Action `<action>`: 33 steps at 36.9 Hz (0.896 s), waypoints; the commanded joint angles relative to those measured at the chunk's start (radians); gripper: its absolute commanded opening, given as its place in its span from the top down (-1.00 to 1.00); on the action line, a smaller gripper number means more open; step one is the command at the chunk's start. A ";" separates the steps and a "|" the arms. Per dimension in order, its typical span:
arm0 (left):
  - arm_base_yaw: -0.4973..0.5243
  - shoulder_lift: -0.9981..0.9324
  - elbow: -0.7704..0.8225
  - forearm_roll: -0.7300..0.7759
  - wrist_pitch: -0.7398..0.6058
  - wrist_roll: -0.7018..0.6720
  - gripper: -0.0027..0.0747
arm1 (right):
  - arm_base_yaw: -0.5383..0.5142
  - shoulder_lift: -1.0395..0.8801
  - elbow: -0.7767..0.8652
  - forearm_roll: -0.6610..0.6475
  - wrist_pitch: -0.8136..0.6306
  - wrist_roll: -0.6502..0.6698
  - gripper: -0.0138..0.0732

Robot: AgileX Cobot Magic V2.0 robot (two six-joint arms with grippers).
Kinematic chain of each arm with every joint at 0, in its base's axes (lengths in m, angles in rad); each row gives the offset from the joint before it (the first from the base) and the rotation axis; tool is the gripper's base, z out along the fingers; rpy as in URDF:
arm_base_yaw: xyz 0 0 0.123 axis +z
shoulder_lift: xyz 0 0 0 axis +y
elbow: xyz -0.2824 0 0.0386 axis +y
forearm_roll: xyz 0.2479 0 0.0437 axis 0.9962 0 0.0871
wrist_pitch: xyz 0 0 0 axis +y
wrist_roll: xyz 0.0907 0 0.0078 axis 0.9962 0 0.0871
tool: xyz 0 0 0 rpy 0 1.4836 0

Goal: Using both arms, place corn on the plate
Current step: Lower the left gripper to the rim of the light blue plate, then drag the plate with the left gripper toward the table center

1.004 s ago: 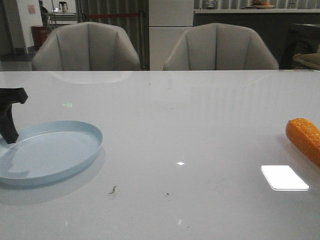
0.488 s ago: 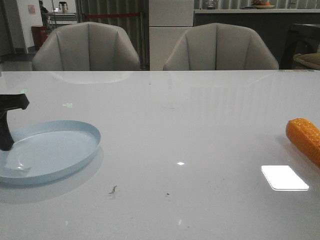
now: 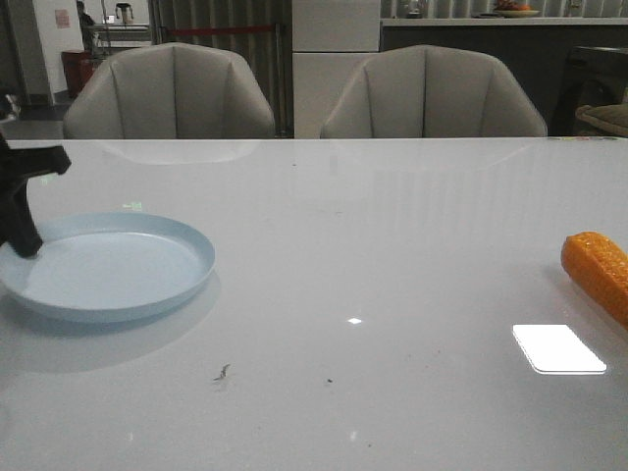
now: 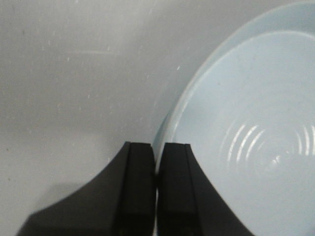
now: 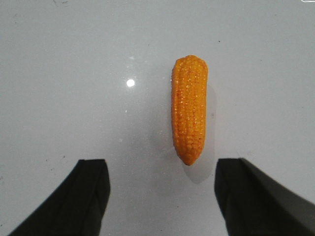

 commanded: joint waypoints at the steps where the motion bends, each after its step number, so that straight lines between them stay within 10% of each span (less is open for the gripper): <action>1: -0.008 -0.050 -0.111 -0.048 0.035 -0.002 0.69 | 0.000 -0.003 -0.033 0.007 -0.058 -0.009 -0.61; 33: -0.359 0.014 -0.299 -0.172 0.047 -0.002 0.69 | 0.000 -0.003 -0.033 0.007 -0.066 -0.009 -0.61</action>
